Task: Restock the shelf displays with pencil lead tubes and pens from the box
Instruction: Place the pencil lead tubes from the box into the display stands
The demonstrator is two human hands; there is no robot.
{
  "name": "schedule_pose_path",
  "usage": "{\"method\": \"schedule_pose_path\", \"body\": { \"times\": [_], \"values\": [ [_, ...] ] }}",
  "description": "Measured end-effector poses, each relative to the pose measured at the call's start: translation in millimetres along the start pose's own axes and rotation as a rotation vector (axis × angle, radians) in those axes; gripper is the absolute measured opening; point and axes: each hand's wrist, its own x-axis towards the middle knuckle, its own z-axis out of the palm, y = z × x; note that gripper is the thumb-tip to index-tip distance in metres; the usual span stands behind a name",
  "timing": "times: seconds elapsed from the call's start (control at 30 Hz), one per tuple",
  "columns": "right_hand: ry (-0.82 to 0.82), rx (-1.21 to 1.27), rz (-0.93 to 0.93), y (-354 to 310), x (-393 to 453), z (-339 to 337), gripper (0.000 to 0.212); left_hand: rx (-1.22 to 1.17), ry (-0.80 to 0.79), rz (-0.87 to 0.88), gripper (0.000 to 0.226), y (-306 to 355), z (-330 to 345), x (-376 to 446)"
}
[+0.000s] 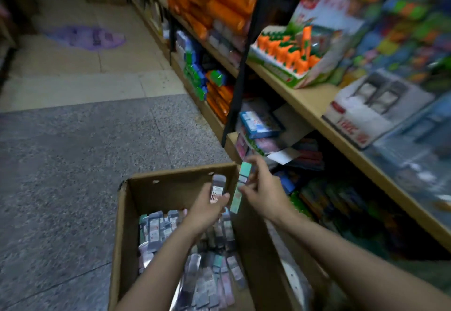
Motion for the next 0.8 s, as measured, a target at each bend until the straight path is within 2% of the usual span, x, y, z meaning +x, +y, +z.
{"method": "schedule_pose_path", "body": {
  "times": [0.1,0.23,0.4,0.63,0.7,0.8],
  "values": [
    [0.106,-0.058,-0.082,-30.7,-8.5,-69.0,0.049,-0.067,-0.05,0.166,0.022,56.9,24.3,-19.1],
    [0.226,-0.089,-0.142,-56.3,-34.1,-143.8,0.051,-0.092,-0.192,0.337,0.032,123.5,63.6,-43.6],
    [0.406,-0.109,-0.125,-63.8,-68.3,-219.8,0.051,-0.054,-0.266,0.476,0.025,178.9,114.6,-67.1],
    [0.503,-0.21,0.007,-48.4,-101.5,-298.6,0.048,-0.014,-0.401,0.443,0.022,212.4,182.8,-82.8],
    [0.537,-0.238,0.043,-40.4,-105.9,-319.0,0.045,-0.039,-0.384,0.4,0.023,220.7,198.3,-84.3],
    [0.622,-0.307,0.051,-26.5,-109.5,-347.9,0.041,-0.1,-0.273,0.281,0.024,233.2,217.0,-83.0]
  ]
}}
